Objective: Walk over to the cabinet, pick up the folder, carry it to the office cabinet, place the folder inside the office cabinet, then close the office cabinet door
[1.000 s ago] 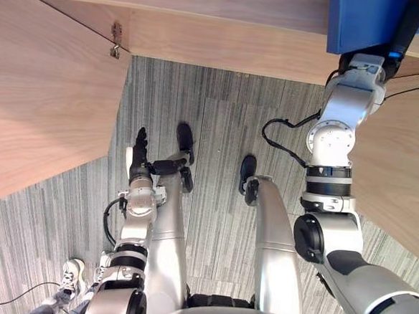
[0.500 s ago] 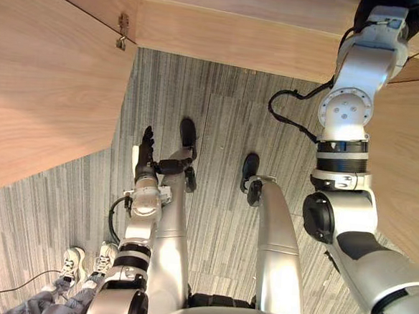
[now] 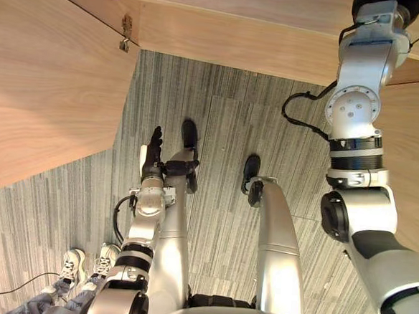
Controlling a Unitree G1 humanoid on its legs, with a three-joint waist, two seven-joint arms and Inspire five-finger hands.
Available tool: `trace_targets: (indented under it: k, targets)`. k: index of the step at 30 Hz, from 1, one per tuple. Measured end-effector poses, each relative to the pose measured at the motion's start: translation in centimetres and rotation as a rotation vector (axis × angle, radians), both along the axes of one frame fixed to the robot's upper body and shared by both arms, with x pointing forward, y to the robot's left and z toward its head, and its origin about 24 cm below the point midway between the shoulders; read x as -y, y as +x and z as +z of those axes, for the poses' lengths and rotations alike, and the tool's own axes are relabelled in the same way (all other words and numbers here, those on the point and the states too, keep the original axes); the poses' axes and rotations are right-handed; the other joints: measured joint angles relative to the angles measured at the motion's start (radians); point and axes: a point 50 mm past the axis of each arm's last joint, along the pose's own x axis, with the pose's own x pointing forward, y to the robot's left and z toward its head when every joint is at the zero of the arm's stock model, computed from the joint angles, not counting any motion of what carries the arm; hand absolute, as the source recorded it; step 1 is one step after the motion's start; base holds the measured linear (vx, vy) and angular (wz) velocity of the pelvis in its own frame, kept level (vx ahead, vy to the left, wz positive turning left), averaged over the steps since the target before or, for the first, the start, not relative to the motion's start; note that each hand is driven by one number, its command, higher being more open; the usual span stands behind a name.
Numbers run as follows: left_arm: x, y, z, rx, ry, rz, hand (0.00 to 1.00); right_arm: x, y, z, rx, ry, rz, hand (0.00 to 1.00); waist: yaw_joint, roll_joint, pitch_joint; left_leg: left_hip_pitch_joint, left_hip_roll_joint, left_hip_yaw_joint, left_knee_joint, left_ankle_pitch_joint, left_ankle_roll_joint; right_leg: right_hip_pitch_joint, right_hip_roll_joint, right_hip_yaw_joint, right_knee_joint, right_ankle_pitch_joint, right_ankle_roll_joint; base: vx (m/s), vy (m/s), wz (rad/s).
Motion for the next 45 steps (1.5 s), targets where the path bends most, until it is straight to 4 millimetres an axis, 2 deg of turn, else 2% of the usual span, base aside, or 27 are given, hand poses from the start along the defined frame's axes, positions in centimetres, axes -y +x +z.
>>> trace_targets:
  k: [6, 14, 19, 22, 26, 31, 34, 39, 45]
  targets:
    - [-0.5, -0.1, -0.4, -0.019, 0.016, -0.009, 1.0, 0.0, 0.3, 0.0, 0.009, -0.249, -0.013, 1.0, -0.016, 0.0, 0.0, 0.01, -0.002, 0.003, -0.009, 0.003, 0.004, 0.013, -0.001, 0.0, -0.012, 0.003, 0.004, 0.03, 0.037, 0.0]
    - [-0.8, -0.5, -1.5, -0.071, 0.046, -0.047, 1.0, 2.3, 0.3, -2.0, -0.02, -0.484, -0.041, 1.0, -0.02, -0.004, -0.003, 0.057, -0.008, 0.028, -0.041, -0.003, 0.019, 0.057, -0.011, 0.009, -0.053, 0.008, 0.015, 0.05, 0.048, 0.0]
    - [-1.8, -0.7, -2.1, -0.099, 0.073, -0.045, 1.0, 4.4, 1.0, -3.1, -0.138, -0.779, -0.178, 1.0, -0.026, -0.004, -0.003, 0.065, -0.009, 0.036, -0.033, -0.018, 0.032, 0.08, -0.013, 0.014, -0.078, 0.011, 0.025, 0.06, 0.057, -0.03]
    - [-2.0, -0.8, -2.2, -0.104, 0.074, -0.044, 1.0, 5.6, 0.9, -3.0, -0.172, -0.918, -0.275, 1.0, -0.021, -0.004, -0.003, 0.066, -0.009, 0.043, -0.023, -0.028, 0.035, 0.083, -0.015, 0.02, -0.079, 0.011, 0.03, 0.04, 0.041, -0.04]
    - [-2.0, -0.8, -2.3, -0.107, 0.073, -0.049, 1.0, 6.3, 0.7, -2.8, -0.198, -1.124, -0.392, 1.0, -0.021, -0.006, -0.004, 0.066, -0.01, 0.051, -0.018, -0.035, 0.036, 0.083, -0.018, 0.026, -0.08, 0.011, 0.035, 0.01, 0.017, -0.01]
    - [-2.7, -1.0, -2.5, -0.114, 0.06, -0.027, 1.0, 6.4, 0.7, -3.1, -0.226, -1.404, -0.512, 1.0, -0.021, -0.026, -0.015, 0.067, -0.012, 0.055, -0.022, -0.036, 0.036, 0.083, -0.021, 0.028, -0.083, 0.011, 0.037, 0.0, 0.0, 0.0]
    - [-2.7, -1.0, -2.5, -0.115, 0.059, -0.028, 1.0, 6.7, 0.6, -3.1, -0.239, -1.528, -0.571, 1.0, -0.02, -0.03, -0.017, 0.067, -0.014, 0.056, -0.023, -0.037, 0.037, 0.086, -0.024, 0.026, -0.087, 0.011, 0.039, 0.0, 0.0, 0.0]
    - [-2.7, -1.0, -2.5, -0.115, 0.057, -0.038, 1.0, 6.9, 0.5, -3.3, -0.25, -1.641, -0.638, 1.0, -0.018, -0.031, -0.018, 0.067, -0.018, 0.058, -0.022, -0.041, 0.039, 0.088, -0.029, 0.027, -0.088, 0.011, 0.043, 0.0, 0.0, 0.0]
    - [-2.8, -1.0, -2.4, -0.112, 0.062, -0.041, 1.0, 7.7, -0.2, -5.7, -0.285, -1.728, -0.636, 1.0, -0.007, -0.044, -0.025, 0.065, -0.018, 0.061, -0.017, -0.05, 0.044, 0.088, -0.029, 0.03, -0.089, 0.01, 0.046, 0.0, 0.0, 0.0]
